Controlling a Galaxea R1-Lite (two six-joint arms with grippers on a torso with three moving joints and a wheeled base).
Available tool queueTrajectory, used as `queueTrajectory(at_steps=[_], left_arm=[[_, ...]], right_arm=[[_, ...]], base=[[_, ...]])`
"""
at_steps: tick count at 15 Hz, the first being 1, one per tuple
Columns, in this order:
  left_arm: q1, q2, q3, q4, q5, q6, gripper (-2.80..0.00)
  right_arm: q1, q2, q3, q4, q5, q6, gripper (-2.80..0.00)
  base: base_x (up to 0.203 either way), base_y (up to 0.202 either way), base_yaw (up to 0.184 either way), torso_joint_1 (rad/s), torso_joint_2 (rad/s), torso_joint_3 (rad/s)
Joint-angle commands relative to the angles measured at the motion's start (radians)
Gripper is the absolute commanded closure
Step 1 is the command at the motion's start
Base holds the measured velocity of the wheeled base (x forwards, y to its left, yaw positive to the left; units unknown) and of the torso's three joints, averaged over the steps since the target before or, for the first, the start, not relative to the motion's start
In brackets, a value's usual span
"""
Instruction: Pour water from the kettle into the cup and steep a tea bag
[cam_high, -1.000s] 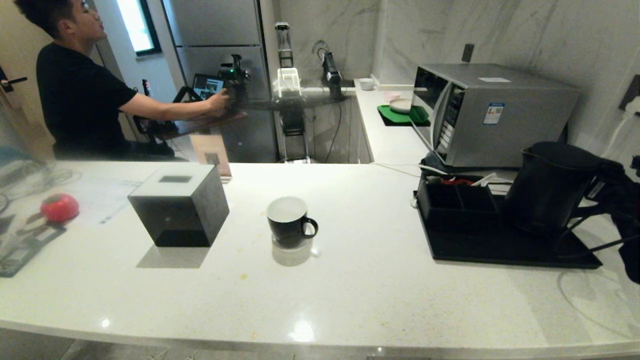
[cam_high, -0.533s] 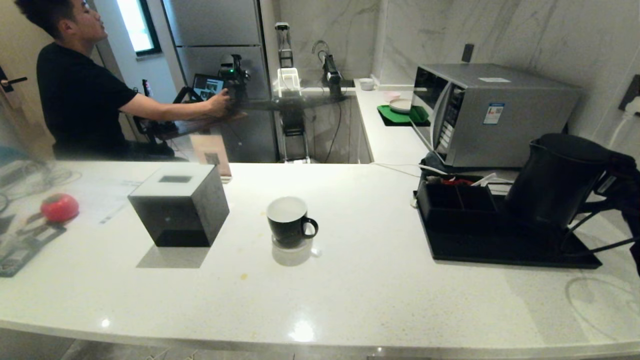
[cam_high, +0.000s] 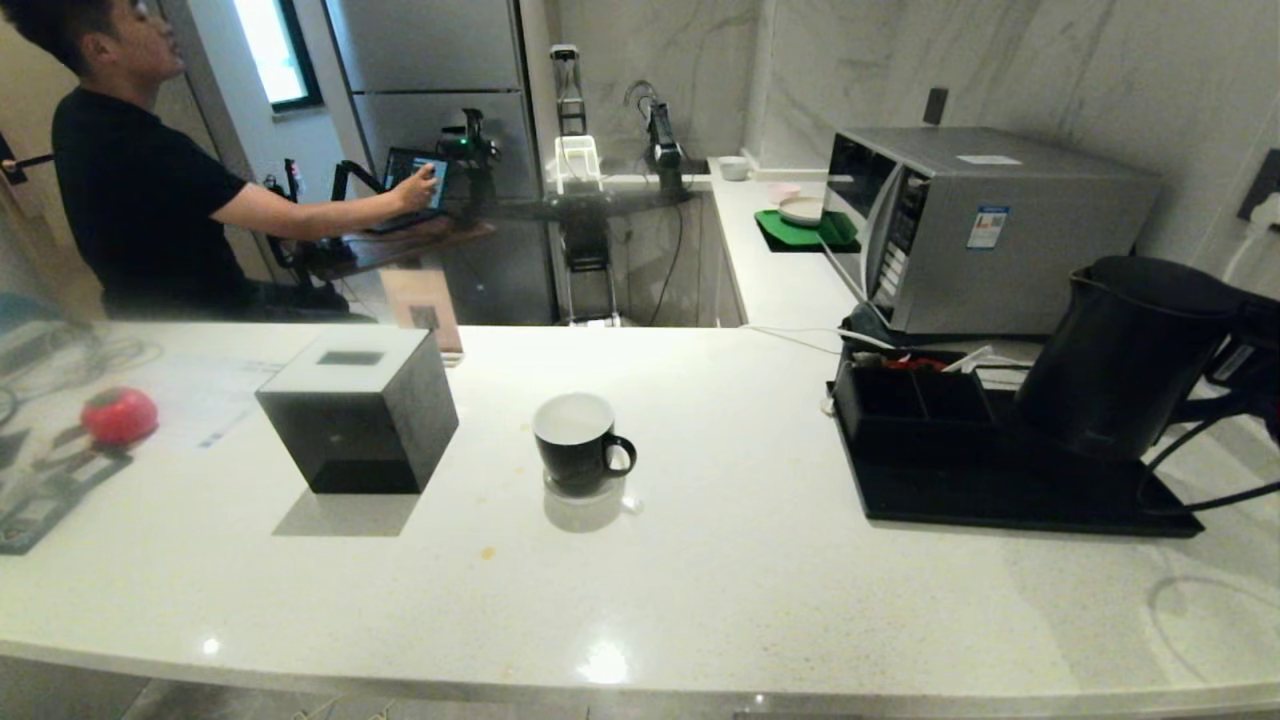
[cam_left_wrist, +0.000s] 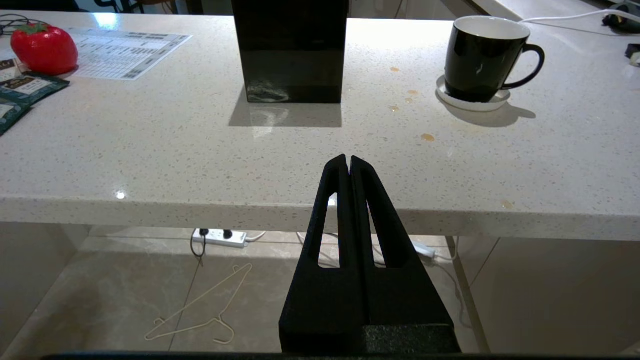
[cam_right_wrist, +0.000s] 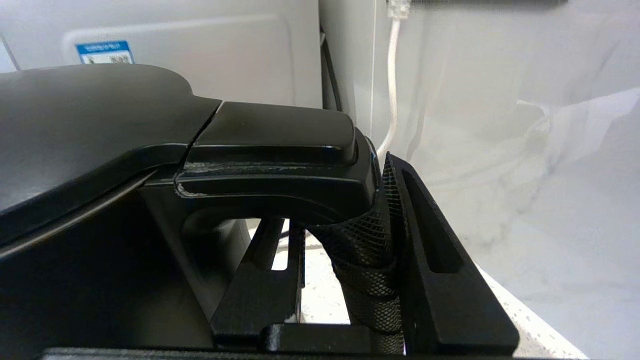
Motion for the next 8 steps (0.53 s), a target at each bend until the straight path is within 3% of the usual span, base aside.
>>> queueTrajectory(at_steps=[1, 8], left_arm=[[0.000, 0.001, 0.000, 0.000, 0.000, 0.000, 0.00], [0.000, 0.001, 0.000, 0.000, 0.000, 0.000, 0.00]], right_arm=[[0.000, -0.038, 0.011, 0.008, -0.001, 0.000, 0.00], [0.003, -0.115, 0.000, 0.115, 0.002, 0.000, 0.00]], base=[[0.000, 0.000, 0.000, 0.000, 0.00, 0.000], [0.000, 0.000, 0.000, 0.000, 0.00, 0.000]])
